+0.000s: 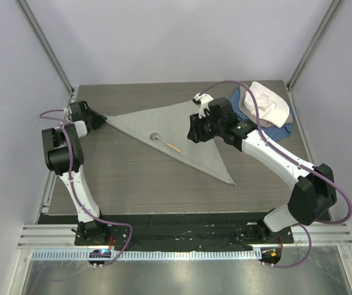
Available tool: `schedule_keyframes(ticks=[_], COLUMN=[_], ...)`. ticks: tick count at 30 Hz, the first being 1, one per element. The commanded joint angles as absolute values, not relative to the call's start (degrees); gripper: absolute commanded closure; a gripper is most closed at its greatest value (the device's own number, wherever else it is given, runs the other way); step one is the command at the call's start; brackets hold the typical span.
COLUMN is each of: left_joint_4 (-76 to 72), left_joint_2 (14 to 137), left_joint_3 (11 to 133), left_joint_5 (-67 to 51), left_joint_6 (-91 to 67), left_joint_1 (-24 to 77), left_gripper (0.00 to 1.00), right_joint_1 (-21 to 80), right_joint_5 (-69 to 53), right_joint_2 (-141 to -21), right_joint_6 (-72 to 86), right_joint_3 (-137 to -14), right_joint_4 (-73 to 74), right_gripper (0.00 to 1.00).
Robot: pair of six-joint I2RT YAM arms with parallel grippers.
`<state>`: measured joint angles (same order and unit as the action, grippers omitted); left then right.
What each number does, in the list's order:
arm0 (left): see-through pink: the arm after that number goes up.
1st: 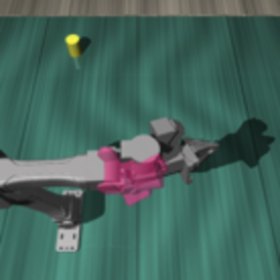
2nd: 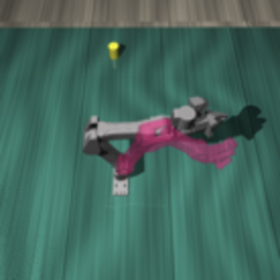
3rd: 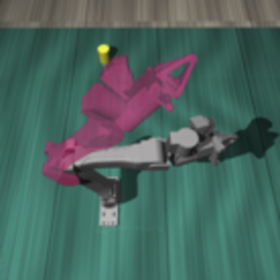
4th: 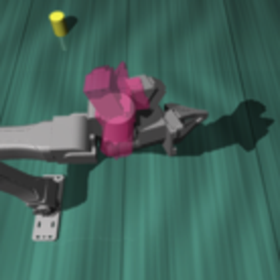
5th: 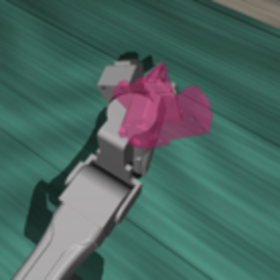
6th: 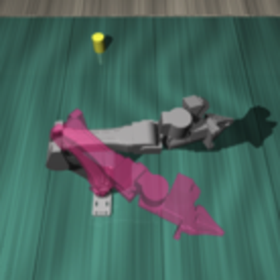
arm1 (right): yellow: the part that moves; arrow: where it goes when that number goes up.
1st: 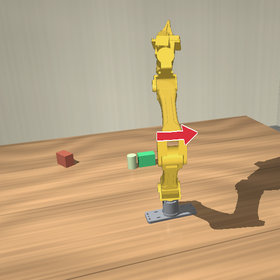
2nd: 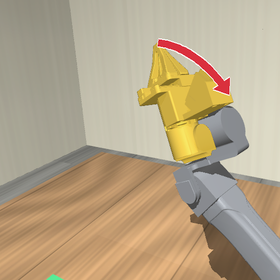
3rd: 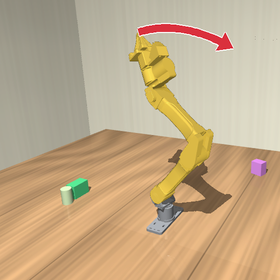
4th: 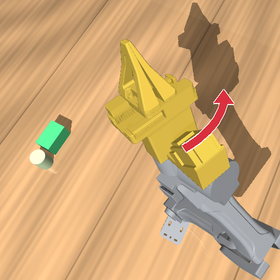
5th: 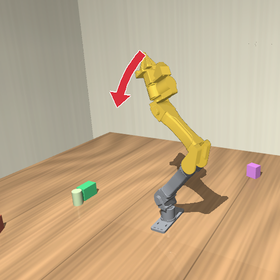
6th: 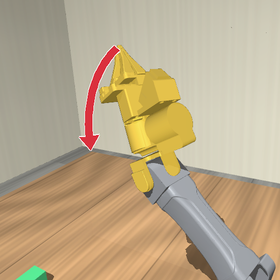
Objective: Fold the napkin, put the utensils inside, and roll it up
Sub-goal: Fold the napkin
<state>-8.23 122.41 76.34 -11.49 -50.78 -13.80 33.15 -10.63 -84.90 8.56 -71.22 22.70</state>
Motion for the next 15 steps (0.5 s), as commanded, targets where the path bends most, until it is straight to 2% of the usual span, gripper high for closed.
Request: schedule_keyframes(ticks=[1, 4, 8, 15], left_joint_4=[-6.6, -6.3, -6.0, -9.2], left_joint_2=[124.4, 124.6, 124.7, 123.1], left_joint_3=[78.7, 79.0, 79.4, 77.3], left_joint_5=[-12.4, -12.7, -13.4, -15.4], left_joint_6=[-49.5, -49.0, -48.6, -47.1], left_joint_1=[-14.3, -14.5, -14.7, -15.3], left_gripper=[0.81, 0.85, 1.00, 1.00], right_joint_1=[33.0, 33.0, 33.0, 33.0], right_joint_5=[-11.5, -11.4, -11.4, -11.2], right_joint_2=[-84.5, -84.5, -84.7, -84.6], right_joint_6=[9.2, 9.2, 9.2, 9.1], right_joint_3=[-71.6, -71.5, -71.3, -70.5], right_joint_4=[20.9, 20.9, 20.8, 20.7], right_gripper=[0.57, 0.57, 0.57, 0.57])
